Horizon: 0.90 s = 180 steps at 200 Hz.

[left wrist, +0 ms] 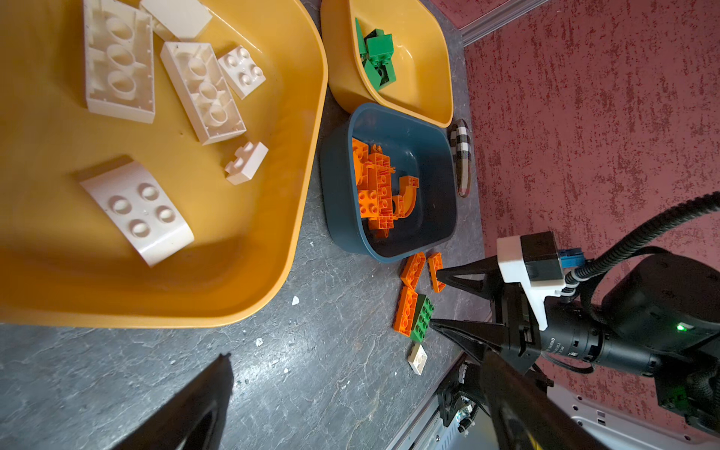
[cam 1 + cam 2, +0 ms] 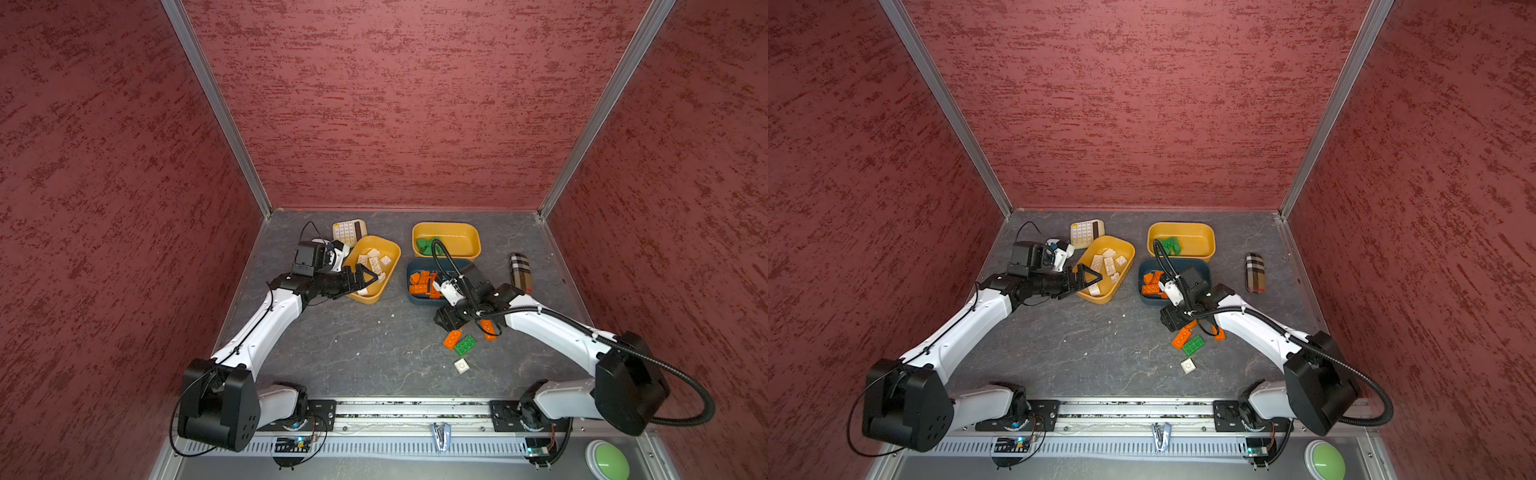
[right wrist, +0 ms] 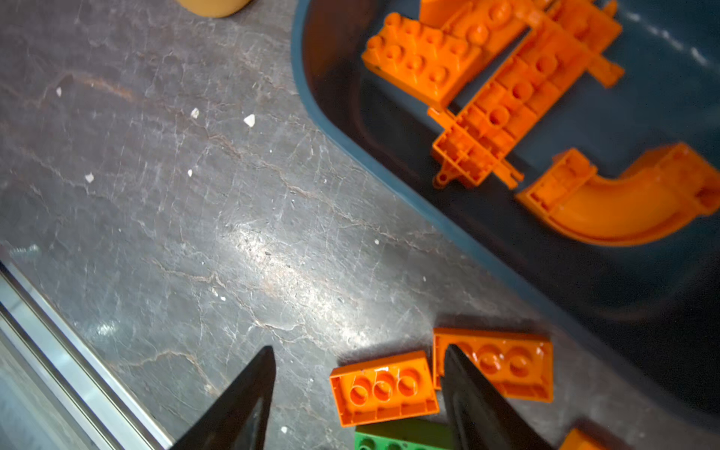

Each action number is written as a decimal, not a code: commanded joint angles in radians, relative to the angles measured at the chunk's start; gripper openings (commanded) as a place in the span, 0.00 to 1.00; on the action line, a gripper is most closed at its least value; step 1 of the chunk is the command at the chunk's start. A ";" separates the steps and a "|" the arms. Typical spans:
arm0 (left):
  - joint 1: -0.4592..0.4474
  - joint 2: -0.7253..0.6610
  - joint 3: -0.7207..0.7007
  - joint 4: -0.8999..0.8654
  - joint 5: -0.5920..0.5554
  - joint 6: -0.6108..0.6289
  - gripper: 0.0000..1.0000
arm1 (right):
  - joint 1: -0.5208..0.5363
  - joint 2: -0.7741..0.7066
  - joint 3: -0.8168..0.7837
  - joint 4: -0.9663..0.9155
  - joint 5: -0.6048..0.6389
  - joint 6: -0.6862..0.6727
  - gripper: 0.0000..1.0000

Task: Sort the legos into containers by color
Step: Place the lego in the container, then pick up the lego from the center of the table.

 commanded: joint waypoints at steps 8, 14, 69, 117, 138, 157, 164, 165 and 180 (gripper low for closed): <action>0.008 0.012 0.004 0.012 0.009 0.029 0.99 | 0.030 -0.055 -0.071 0.039 0.173 0.455 0.71; 0.008 0.015 0.003 0.016 0.011 0.029 1.00 | 0.031 -0.059 -0.082 0.032 0.218 0.509 0.71; 0.016 0.013 0.000 0.016 0.018 0.041 0.99 | 0.017 -0.134 -0.197 0.160 0.409 0.885 0.68; 0.027 0.010 -0.001 0.012 0.021 0.052 0.99 | -0.005 -0.067 -0.230 0.232 0.449 0.982 0.63; 0.026 0.015 0.002 0.014 0.028 0.052 0.99 | -0.005 -0.015 -0.224 0.251 0.456 0.978 0.62; 0.028 0.019 0.005 0.015 0.031 0.056 0.99 | -0.005 0.029 -0.222 0.268 0.463 0.976 0.62; 0.028 0.021 0.007 0.013 0.032 0.057 0.99 | -0.006 0.045 -0.219 0.272 0.465 0.975 0.62; 0.028 0.021 0.007 0.013 0.033 0.057 0.99 | -0.006 0.047 -0.218 0.273 0.465 0.974 0.62; 0.028 0.024 0.008 0.013 0.034 0.060 0.99 | -0.006 0.070 -0.215 0.280 0.471 0.972 0.61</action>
